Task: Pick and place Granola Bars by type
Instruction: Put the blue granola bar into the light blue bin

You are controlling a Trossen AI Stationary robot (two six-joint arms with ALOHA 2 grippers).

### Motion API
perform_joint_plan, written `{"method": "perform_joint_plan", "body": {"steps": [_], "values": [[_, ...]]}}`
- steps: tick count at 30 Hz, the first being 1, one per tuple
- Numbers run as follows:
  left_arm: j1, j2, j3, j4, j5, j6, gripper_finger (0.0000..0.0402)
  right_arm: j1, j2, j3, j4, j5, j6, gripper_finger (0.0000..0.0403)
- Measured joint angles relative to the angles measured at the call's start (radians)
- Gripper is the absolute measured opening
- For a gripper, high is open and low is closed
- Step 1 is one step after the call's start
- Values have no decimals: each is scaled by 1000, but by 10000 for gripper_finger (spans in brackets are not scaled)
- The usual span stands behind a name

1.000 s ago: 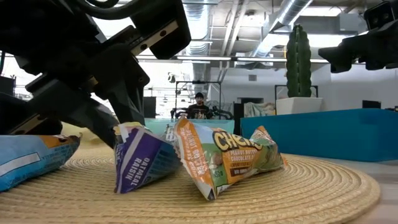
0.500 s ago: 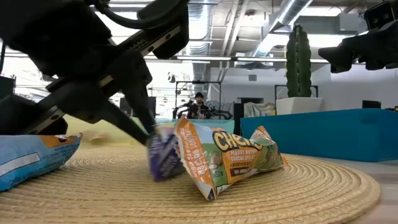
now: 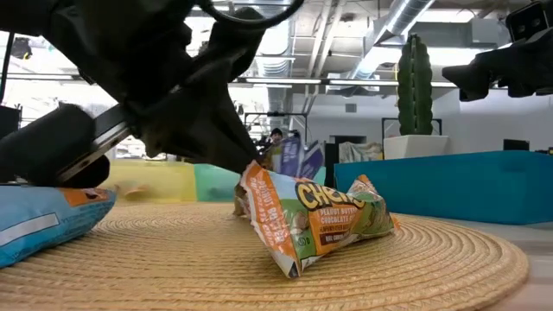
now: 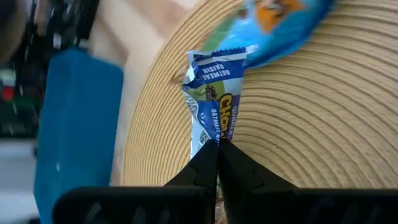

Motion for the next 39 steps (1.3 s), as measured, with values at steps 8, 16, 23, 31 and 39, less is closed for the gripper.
{"method": "perform_joint_plan", "body": {"steps": [8,16,23,31,39], "values": [[38,0,0,-41,-15,-417,0,0,0,0,0,0,0,244],[86,-1,0,-116,-8,-621,0,0,0,0,0,0,0,244],[91,-1,0,-115,64,-575,0,0,0,0,0,0,0,244],[91,-1,0,-113,77,-542,54,0,0,0,0,0,0,244],[80,-2,0,-113,77,-489,107,0,0,0,0,0,0,244]]}}
